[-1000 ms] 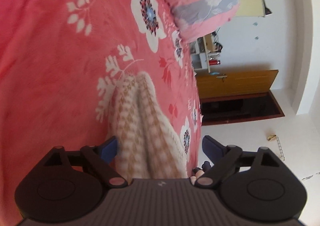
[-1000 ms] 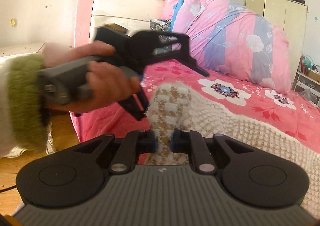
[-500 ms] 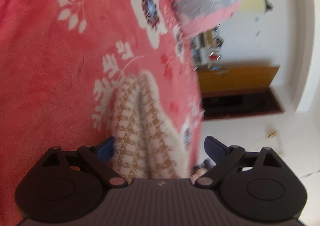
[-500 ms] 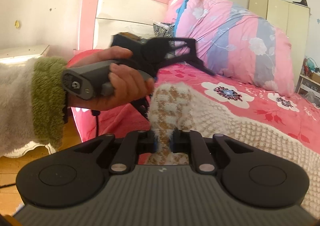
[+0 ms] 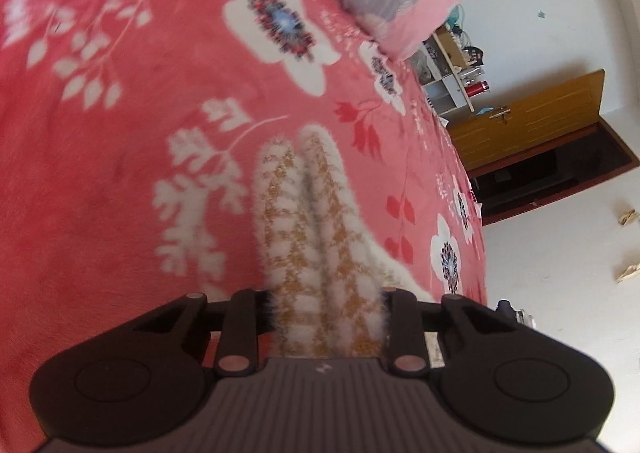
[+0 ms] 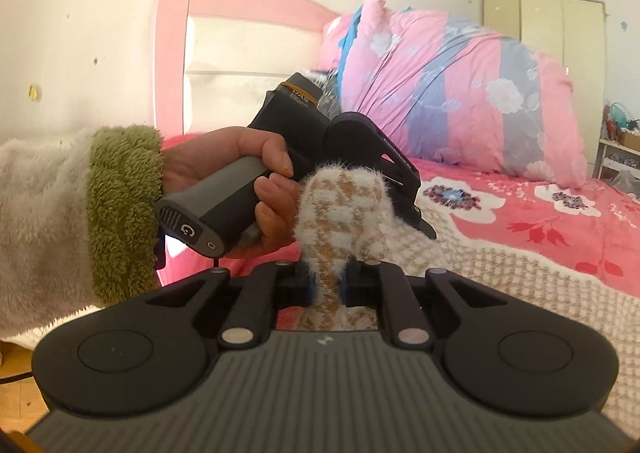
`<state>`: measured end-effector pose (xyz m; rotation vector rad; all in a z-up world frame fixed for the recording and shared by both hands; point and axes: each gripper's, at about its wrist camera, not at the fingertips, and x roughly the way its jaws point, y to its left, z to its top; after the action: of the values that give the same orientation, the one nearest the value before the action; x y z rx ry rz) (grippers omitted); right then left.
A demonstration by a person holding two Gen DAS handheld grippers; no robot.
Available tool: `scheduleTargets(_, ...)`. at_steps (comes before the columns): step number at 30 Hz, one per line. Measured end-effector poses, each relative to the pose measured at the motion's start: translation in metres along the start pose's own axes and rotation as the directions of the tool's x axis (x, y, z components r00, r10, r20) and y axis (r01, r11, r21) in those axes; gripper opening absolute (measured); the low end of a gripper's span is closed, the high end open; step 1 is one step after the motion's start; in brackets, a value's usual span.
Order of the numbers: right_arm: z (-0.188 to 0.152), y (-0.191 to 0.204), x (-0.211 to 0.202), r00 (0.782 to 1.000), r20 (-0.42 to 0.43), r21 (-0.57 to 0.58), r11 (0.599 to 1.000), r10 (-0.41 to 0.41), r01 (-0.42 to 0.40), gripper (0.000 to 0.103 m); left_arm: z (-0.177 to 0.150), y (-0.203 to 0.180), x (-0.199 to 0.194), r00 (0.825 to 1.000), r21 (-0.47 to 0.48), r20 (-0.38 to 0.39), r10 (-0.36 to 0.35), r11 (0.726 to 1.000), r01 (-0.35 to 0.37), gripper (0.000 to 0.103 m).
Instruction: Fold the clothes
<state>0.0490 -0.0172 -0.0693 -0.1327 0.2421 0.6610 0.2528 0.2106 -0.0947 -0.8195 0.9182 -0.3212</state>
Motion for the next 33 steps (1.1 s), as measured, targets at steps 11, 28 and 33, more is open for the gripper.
scheduleTargets(11, -0.001, -0.037, -0.073, 0.979, 0.162, 0.124, 0.987, -0.126, 0.106, 0.009, -0.040, -0.136, 0.012, 0.999, 0.237, 0.038, 0.033, 0.971, -0.041, 0.028)
scheduleTargets(28, -0.066, -0.134, -0.195, 0.883, 0.251, 0.467, 0.849, -0.396, 0.248, 0.009, -0.157, -0.280, 0.141, 0.989, 0.534, -0.094, 0.114, 0.844, -0.047, 0.036)
scheduleTargets(33, -0.102, -0.165, -0.213, 0.870, 0.196, 0.592, 0.762, -0.452, 0.262, 0.009, -0.189, -0.282, 0.180, 0.983, 0.598, -0.106, 0.148, 0.800, -0.056, 0.042)
